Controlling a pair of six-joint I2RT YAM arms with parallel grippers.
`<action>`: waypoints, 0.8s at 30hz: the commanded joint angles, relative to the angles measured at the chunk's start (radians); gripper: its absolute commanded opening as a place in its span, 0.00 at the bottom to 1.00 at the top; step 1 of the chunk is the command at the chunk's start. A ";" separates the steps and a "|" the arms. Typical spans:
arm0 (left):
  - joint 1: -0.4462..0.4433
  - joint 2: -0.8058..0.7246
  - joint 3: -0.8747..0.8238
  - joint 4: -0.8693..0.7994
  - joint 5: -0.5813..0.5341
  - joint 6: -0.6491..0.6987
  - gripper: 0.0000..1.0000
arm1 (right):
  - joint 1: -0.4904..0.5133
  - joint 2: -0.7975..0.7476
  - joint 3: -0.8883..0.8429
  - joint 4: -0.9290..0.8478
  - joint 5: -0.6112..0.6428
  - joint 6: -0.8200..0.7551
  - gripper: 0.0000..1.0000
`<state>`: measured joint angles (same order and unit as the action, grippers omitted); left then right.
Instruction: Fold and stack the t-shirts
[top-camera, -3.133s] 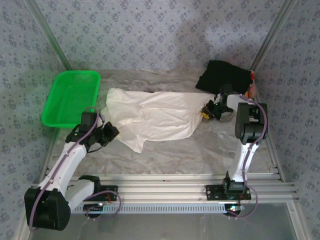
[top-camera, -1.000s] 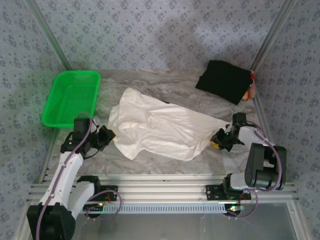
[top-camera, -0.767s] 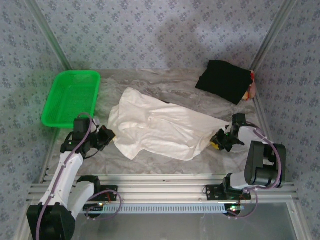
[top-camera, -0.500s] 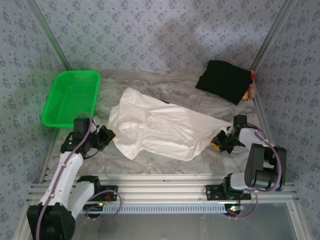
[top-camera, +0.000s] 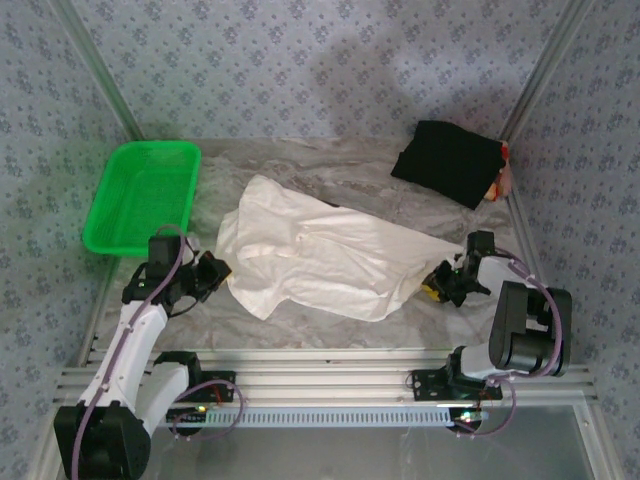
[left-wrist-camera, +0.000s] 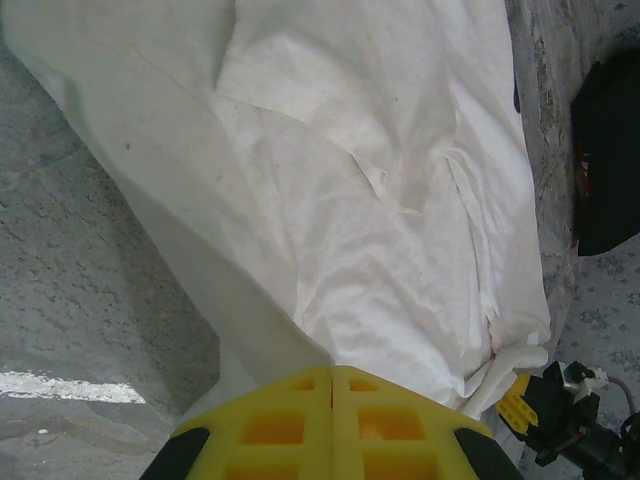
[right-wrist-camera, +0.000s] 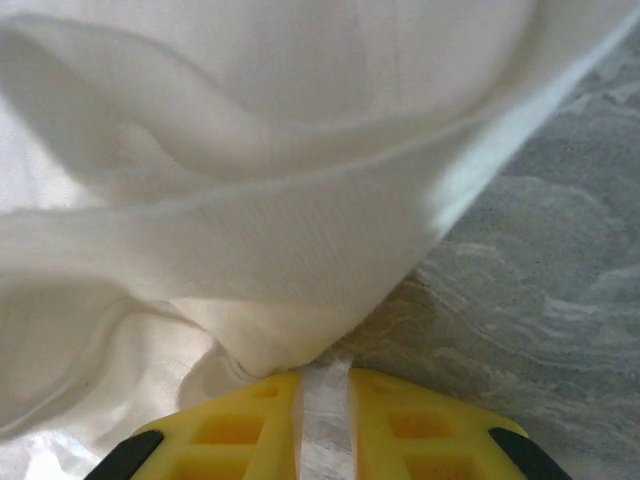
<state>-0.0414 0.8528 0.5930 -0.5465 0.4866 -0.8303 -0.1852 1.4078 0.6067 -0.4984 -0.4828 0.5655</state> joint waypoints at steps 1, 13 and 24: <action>-0.009 -0.002 -0.004 0.009 0.017 0.015 0.00 | 0.010 0.007 0.022 0.018 -0.013 0.020 0.22; -0.008 -0.001 -0.005 0.013 0.015 0.013 0.00 | 0.023 0.024 0.032 0.039 -0.018 0.028 0.23; -0.009 0.000 -0.007 0.018 0.017 0.014 0.00 | 0.057 0.032 0.056 0.041 -0.019 0.043 0.24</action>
<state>-0.0414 0.8528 0.5915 -0.5453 0.4866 -0.8303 -0.1383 1.4281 0.6369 -0.4526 -0.4866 0.5915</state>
